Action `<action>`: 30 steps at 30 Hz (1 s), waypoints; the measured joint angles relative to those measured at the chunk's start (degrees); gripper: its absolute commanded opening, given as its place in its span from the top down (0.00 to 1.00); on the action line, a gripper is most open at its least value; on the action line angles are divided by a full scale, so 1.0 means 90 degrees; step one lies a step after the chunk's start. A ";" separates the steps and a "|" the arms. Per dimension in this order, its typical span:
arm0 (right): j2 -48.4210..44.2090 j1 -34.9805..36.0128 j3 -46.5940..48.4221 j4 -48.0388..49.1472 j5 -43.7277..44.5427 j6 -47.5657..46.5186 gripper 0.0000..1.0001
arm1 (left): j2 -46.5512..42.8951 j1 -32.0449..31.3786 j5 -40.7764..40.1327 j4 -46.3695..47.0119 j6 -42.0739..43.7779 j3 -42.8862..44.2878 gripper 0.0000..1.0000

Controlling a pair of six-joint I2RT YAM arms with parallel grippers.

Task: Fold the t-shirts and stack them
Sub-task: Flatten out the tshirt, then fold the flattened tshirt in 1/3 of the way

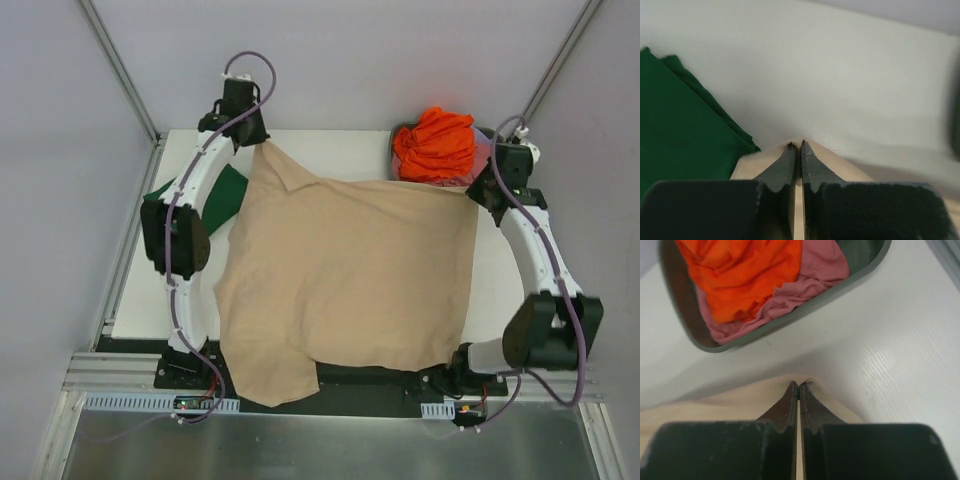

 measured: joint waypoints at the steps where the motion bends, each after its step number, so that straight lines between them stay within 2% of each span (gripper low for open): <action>1: 0.0376 0.0000 0.0000 0.0148 0.0012 -0.0075 1.00 | 0.0393 0.0000 0.0058 0.0000 0.0039 0.0019 1.00; 4: 0.1416 0.0005 0.0066 0.0505 0.0022 -0.0279 1.00 | 0.1243 -0.0002 0.0253 -0.0049 0.0070 0.0131 1.00; 7: 0.2169 0.0005 0.0143 0.0639 0.0058 -0.0418 1.00 | 0.1637 -0.0002 0.0376 -0.0041 0.0095 0.0211 1.00; 14: 0.2375 0.0005 0.0233 0.0777 0.0073 -0.0597 1.00 | 0.1542 -0.0002 0.0379 0.0226 0.0087 0.0012 1.00; 20: 0.2300 0.0005 0.0296 0.0763 0.0175 -0.0794 0.99 | 0.0551 -0.0036 0.0245 0.0236 -0.0136 -0.1435 1.00; 24: 0.2113 0.0005 0.0296 0.0636 0.0228 -0.0889 1.00 | -0.0515 -0.0282 -0.0566 0.0219 -0.0457 -0.2511 1.00; 30: 0.1797 -0.0029 0.0466 0.0296 0.0301 -0.0991 1.00 | -0.1802 -0.1054 -0.1579 -0.0112 -0.1251 -0.3393 1.00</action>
